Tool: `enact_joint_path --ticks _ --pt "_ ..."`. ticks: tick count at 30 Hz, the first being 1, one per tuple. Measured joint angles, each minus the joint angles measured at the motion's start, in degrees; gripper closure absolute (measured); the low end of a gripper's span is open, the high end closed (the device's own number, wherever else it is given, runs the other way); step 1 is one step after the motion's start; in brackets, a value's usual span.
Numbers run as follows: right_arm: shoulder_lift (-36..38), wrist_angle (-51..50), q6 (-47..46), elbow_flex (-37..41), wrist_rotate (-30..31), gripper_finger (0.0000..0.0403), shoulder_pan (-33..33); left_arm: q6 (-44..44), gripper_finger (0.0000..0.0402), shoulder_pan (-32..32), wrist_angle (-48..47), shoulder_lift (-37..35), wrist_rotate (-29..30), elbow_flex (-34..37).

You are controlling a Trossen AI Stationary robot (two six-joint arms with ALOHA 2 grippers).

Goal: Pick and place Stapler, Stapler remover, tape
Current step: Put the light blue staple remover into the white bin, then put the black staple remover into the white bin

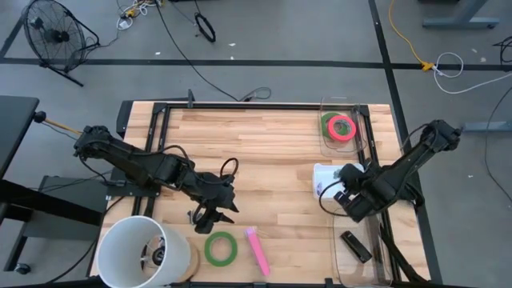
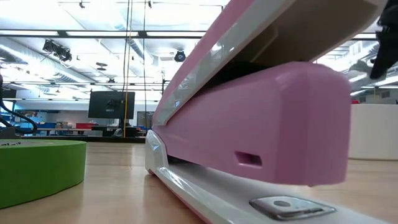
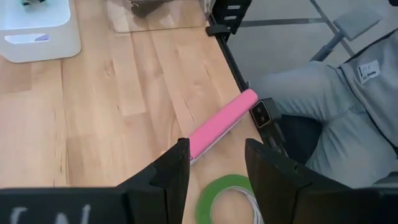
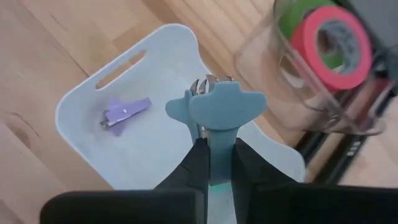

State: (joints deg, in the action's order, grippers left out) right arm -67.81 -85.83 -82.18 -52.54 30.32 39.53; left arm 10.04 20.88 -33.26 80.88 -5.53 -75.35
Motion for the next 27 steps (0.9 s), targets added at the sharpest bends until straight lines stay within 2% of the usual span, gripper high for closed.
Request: enact_joint_path --ticks 9,19,24,27 --pt "7.9 10.7 1.2 10.4 -3.0 0.0373 -2.8 -0.2 0.0244 -0.1 0.0 0.0 2.1 0.0" --pt "8.2 15.1 5.7 11.7 -2.3 0.0244 -2.8 -0.2 0.0244 -0.1 0.0 0.0 6.7 0.0" --pt "8.2 17.9 6.3 11.6 -2.8 0.0214 -2.8 2.1 0.0244 -0.1 -0.6 0.1 8.4 0.0" --pt "8.2 21.9 9.0 9.8 -1.7 0.0208 -2.8 5.2 0.0243 -0.1 -4.3 0.1 8.4 0.0"
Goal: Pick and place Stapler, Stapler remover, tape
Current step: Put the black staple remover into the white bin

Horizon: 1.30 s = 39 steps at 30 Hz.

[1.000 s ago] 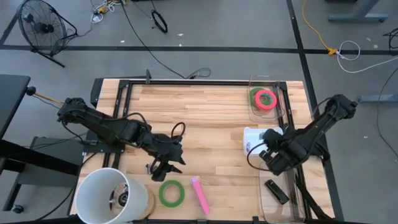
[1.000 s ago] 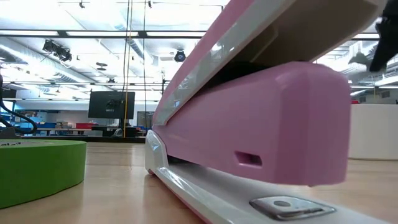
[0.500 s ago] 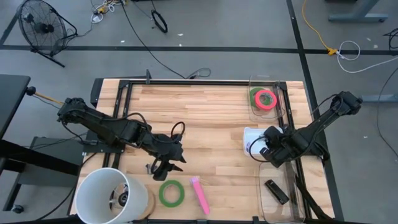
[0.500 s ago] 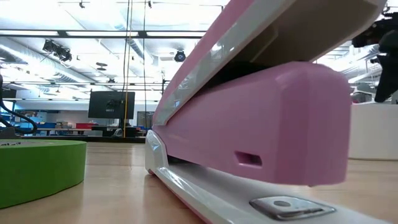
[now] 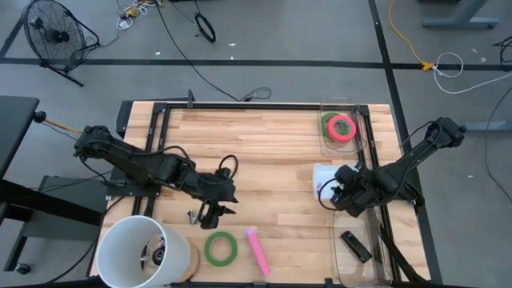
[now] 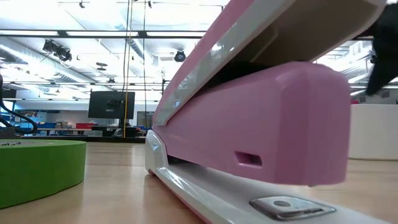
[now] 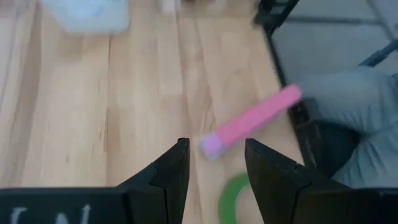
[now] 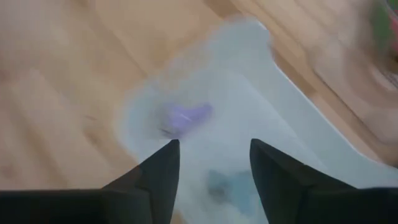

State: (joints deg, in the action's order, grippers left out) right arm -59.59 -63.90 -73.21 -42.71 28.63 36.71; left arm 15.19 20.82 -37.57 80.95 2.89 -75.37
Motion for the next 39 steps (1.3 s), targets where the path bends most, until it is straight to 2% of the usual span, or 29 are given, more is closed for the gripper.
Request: enact_joint_path --ticks 4,9,12,19,24,32,39 --pt "0.0 5.4 7.8 -3.6 3.2 0.0208 0.0 10.0 0.0246 0.0 -11.9 0.0 4.0 0.0" --pt "0.0 13.1 15.7 -7.2 8.8 0.0215 0.0 30.7 0.0254 0.0 -26.2 0.5 4.6 0.0" --pt "0.0 19.3 21.4 -7.6 10.5 0.0219 0.0 43.8 0.0259 1.0 -30.6 0.7 4.6 0.0" --pt "0.0 29.1 29.2 -7.6 10.1 0.0226 0.0 61.0 0.0271 6.4 -37.4 5.3 5.5 0.0" --pt "0.0 32.3 31.8 -7.6 7.8 0.0228 0.1 67.7 0.0281 10.2 -40.9 11.2 6.3 0.0" --pt "0.0 32.9 32.3 -7.6 7.6 0.0229 0.1 76.8 0.0285 14.0 -41.4 19.8 6.5 0.0" --pt "0.0 33.4 33.2 -7.6 7.5 0.0229 0.1 80.7 0.0285 16.7 -41.7 25.4 5.0 0.0"
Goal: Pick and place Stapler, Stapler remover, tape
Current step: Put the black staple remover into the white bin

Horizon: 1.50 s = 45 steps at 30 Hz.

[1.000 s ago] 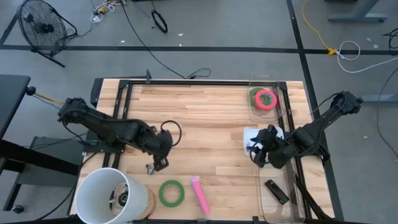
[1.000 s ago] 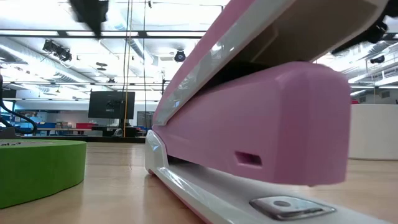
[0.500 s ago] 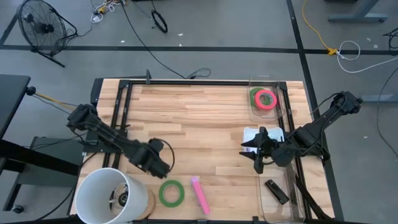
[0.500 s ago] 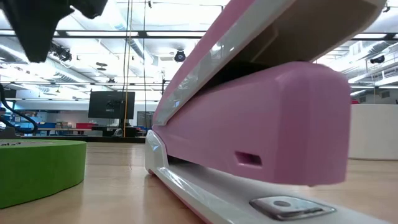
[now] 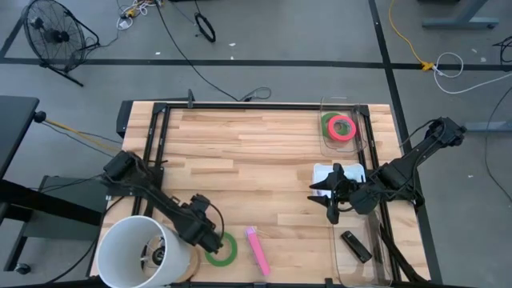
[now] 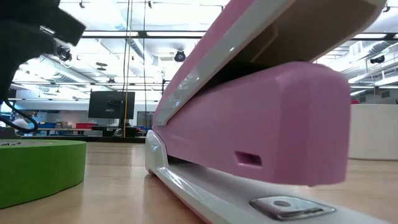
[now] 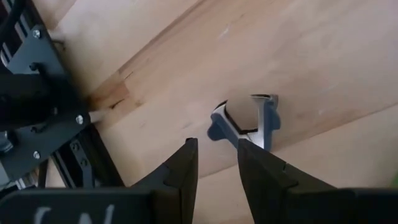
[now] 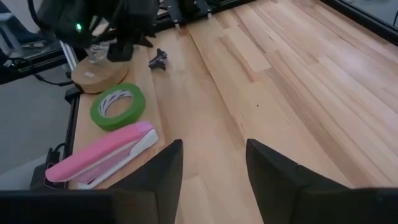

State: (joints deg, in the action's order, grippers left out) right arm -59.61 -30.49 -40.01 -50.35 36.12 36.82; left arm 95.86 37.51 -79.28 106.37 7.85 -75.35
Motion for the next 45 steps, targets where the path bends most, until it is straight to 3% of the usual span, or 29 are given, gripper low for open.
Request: enact_joint_path --ticks 9,19,34,38,42,45 --pt "0.0 1.0 0.1 0.0 -0.2 0.0229 0.0 2.9 0.0285 1.4 0.9 2.6 1.2 0.6" --pt "0.0 1.4 0.2 0.0 -0.1 0.0229 0.0 7.0 0.0285 1.3 10.7 2.0 -0.2 10.1" --pt "0.0 1.7 0.2 0.0 0.9 0.0229 0.0 6.1 0.0287 0.3 15.2 0.1 5.8 10.6" --pt "0.0 1.8 0.2 0.0 0.9 0.0229 0.0 5.5 0.0318 0.2 15.2 0.2 6.7 10.5" --pt "0.0 1.8 0.2 0.0 0.9 0.0229 0.0 2.1 0.0383 0.2 15.3 0.3 10.1 10.6" --pt "0.0 1.8 0.2 0.0 0.9 0.0229 0.0 1.1 0.0389 0.1 15.3 0.3 11.2 10.6"
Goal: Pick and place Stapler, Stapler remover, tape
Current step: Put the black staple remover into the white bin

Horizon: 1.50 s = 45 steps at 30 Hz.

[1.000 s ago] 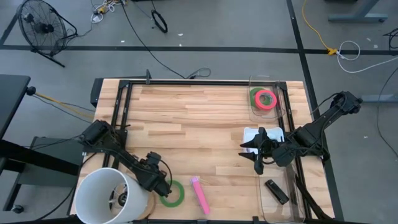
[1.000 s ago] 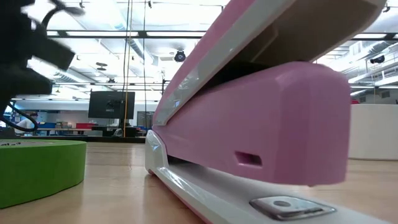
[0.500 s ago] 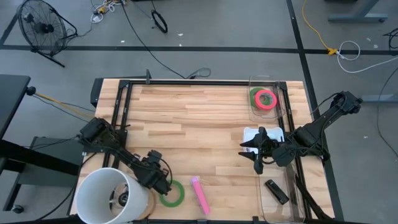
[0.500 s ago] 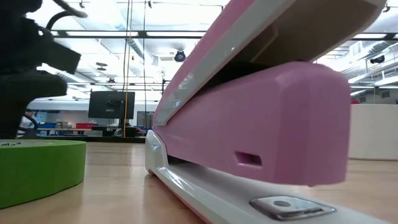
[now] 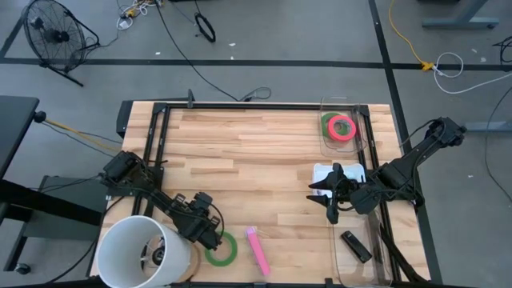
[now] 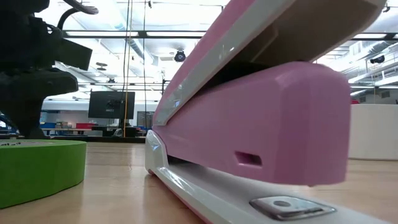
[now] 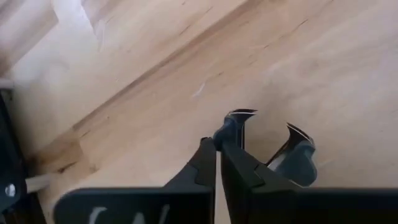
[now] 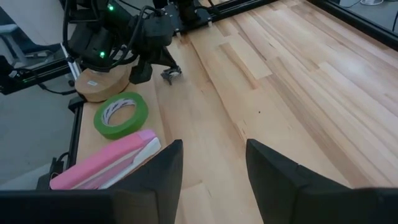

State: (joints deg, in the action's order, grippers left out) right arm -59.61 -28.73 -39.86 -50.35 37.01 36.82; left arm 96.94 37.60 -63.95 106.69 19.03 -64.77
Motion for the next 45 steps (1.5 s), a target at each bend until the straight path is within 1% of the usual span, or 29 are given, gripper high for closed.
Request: enact_joint_path --ticks 6,17,19,28,32,37,40,45 --pt "0.0 0.0 0.1 0.0 0.0 0.0229 0.0 -1.5 0.0399 -0.2 -1.5 -0.6 1.7 0.0" --pt "0.0 0.0 0.1 0.0 0.0 0.0229 0.0 -2.9 0.0401 -0.1 -2.1 -6.7 8.0 -0.1" --pt "0.0 0.0 0.0 0.0 0.0 0.0229 0.0 -2.8 0.0401 -0.1 -2.1 -7.7 7.8 -0.1" --pt "0.0 0.0 0.0 0.0 0.1 0.0229 0.0 -4.1 0.0401 -0.2 -2.4 -10.1 12.5 -0.3" --pt "0.0 0.0 -0.1 0.0 0.1 0.0229 0.0 -5.6 0.0402 -0.1 -3.5 -10.1 15.1 -3.1" --pt "0.0 0.0 -0.1 0.0 0.2 0.0229 0.0 -10.7 0.0402 -0.1 -4.1 -10.2 18.7 -8.1" --pt "0.0 0.0 -0.1 0.0 0.2 0.0229 0.0 -12.3 0.0402 -0.2 -4.9 -10.2 19.1 -10.9" --pt "0.0 0.0 -0.1 0.0 0.2 0.0229 0.0 -14.2 0.0392 -0.7 -4.4 -9.6 13.1 -10.8"
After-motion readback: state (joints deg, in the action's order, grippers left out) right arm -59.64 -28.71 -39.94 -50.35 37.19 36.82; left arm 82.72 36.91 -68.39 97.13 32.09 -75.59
